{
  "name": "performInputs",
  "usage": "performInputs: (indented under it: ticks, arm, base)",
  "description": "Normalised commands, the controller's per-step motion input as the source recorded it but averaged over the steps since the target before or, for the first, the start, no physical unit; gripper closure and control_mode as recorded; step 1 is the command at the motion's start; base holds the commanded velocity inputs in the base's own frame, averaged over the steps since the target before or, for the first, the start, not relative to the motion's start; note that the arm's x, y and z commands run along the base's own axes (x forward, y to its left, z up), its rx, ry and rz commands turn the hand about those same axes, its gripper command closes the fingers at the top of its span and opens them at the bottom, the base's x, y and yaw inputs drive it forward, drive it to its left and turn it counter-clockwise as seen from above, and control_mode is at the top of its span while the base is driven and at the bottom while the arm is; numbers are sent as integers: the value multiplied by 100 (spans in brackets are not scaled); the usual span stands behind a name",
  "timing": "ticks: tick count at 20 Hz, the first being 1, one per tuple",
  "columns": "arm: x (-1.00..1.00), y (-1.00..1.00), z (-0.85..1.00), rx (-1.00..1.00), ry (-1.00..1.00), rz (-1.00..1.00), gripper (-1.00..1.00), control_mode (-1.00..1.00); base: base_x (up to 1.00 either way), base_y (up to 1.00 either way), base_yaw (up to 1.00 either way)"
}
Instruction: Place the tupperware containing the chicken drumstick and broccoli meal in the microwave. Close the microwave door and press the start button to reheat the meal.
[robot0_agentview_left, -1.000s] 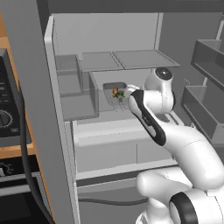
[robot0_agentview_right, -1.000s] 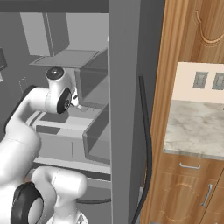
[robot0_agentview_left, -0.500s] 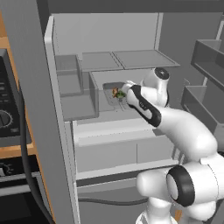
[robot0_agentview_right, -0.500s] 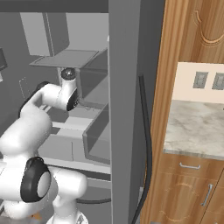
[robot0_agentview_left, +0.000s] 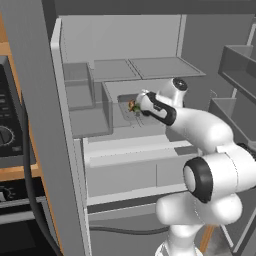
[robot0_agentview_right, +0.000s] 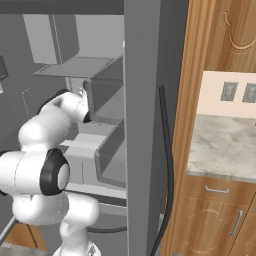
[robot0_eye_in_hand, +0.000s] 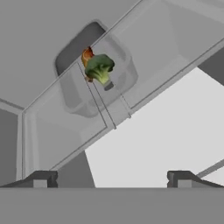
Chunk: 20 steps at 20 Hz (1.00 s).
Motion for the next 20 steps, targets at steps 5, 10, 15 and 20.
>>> performInputs:
  ticks: [5, 10, 15, 20]
  arm:
    - [61, 5, -29, 4, 0, -1, -100, -100]
    - [60, 12, -30, 2, 0, -1, -100, -100]
    - [57, 15, -22, 0, 1, -3, -100, -100]
    - [57, 6, -15, 1, 3, -4, -100, -100]
  base:
    - [0, 0, 0]
    - [0, 0, 0]
    - [0, 0, 0]
    - [0, 0, 0]
